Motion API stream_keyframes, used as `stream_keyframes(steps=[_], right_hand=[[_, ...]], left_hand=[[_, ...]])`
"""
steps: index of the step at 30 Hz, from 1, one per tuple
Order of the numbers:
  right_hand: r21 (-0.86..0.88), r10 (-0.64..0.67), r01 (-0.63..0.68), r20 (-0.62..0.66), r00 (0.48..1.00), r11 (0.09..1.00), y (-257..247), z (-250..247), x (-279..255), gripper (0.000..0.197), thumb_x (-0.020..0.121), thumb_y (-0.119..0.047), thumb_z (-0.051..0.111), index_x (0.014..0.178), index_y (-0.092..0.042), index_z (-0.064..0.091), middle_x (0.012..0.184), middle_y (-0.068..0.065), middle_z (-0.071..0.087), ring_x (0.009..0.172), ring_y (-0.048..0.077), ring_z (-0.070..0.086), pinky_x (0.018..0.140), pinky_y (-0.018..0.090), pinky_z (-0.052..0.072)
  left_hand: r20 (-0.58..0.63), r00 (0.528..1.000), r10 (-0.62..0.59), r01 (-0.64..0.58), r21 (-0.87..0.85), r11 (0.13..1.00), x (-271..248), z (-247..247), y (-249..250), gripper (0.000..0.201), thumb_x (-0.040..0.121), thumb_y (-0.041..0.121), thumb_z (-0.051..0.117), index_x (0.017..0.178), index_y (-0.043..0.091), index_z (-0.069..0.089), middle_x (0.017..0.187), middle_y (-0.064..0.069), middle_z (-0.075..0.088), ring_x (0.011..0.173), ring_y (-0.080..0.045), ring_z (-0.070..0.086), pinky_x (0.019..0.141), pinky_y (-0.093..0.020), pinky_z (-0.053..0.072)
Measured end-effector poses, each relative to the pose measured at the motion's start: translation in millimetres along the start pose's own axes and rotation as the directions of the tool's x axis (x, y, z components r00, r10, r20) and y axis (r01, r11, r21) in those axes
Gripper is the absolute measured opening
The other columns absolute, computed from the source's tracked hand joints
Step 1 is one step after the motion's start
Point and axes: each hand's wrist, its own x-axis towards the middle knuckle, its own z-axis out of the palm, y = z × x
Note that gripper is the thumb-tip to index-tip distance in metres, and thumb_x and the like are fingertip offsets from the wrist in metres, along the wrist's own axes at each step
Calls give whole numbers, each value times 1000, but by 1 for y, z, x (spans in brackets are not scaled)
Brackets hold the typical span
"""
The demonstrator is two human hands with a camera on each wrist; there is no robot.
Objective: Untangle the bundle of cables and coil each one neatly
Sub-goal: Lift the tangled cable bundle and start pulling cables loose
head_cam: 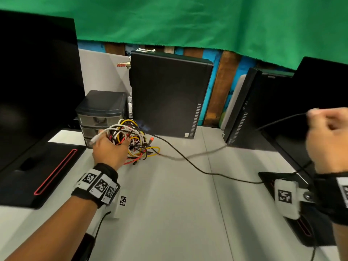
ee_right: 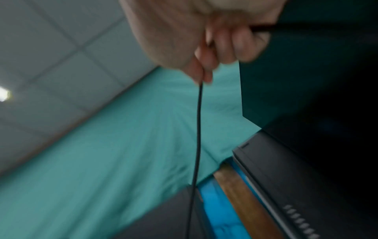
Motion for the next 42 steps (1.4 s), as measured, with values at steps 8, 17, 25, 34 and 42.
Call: stream_keyframes(steps=[8,17,25,34,42], right_hand=[[107,-141,95,616,775,990,-66,80,-108,10,92,-28,65,95,-23,74,94,-11,70,80,6,62,74,26,50],[-351,111,217,714,692,911,-80,135,-147,37,101,-53,44,116,-22,55,95,0,68,90,25,65,77,33,51],[155,-39,-70,605,795,985,-73,92,-117,40,96,-30,61,60,-15,52,49,-8,42,49,8,40,52,30,38],[69,-25,-18,573,819,997,-92,113,-107,19,96,-38,58,93,-25,71,88,-12,69,84,4,61,74,30,54],[97,-153,118,596,788,988,-90,135,-117,16,94,-34,65,107,-28,72,99,-13,69,97,8,58,81,22,46]], left_hand=[[178,982,54,-8,-250,968,-27,14,27,52,76,19,86,121,17,59,110,0,70,97,-16,69,84,-37,59],[271,962,38,73,-388,919,-43,14,32,49,75,10,85,116,19,60,101,3,70,90,-13,69,76,-34,58],[123,992,-9,38,-232,972,-21,14,13,52,75,23,86,119,20,57,117,-4,69,105,-25,68,91,-49,57],[271,921,281,-185,-332,925,-33,1,32,36,79,10,82,104,19,58,96,3,73,85,-7,72,76,-32,61],[332,864,379,-280,-309,909,-51,1,44,36,77,17,84,94,27,54,92,5,71,81,-6,71,68,-36,63]])
